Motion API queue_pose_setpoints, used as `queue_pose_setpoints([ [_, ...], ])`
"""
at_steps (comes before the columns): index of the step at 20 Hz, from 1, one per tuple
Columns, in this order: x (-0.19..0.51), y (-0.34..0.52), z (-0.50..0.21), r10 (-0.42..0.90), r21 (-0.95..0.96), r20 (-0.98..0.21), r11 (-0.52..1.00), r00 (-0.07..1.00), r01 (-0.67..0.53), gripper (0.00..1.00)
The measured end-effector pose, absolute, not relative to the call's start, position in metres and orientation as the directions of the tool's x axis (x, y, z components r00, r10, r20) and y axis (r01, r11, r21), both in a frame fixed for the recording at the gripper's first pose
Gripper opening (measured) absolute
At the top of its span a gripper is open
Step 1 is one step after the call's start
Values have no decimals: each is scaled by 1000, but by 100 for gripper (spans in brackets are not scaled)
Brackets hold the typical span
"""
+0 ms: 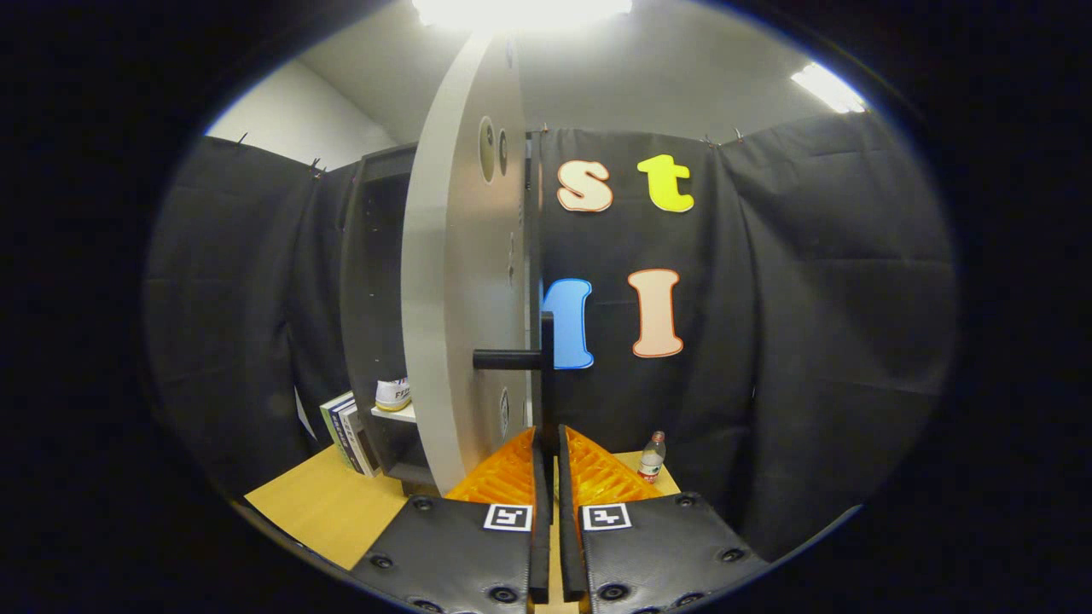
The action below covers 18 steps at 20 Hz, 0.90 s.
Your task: Open the shoe cabinet door, grab the shoes and put them into the shoe cabinet, then close the shoe cabinet door.
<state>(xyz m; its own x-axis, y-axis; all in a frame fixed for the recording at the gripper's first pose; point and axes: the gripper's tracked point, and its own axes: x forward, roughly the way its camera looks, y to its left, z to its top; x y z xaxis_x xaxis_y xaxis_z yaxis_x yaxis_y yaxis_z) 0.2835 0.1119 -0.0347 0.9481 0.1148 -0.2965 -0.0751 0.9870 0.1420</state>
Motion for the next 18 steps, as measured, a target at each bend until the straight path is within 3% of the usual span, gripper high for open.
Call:
queue_pose_setpoints([
  [3,275,113,-35,136,193,-307,978,942,-78,10],
  [5,274,103,-36,112,152,-308,986,945,-68,22],
  [7,262,93,-33,66,81,-297,996,953,-43,25],
  [8,260,86,-29,35,35,-278,999,960,-26,31],
  [9,260,80,-25,2,-4,-251,1000,968,-3,51],
  [11,252,83,-16,-27,-21,-196,1000,980,23,67],
  [15,223,123,-12,55,80,-162,996,985,-43,98],
  [18,211,143,-32,75,83,-187,995,979,-61,99],
])
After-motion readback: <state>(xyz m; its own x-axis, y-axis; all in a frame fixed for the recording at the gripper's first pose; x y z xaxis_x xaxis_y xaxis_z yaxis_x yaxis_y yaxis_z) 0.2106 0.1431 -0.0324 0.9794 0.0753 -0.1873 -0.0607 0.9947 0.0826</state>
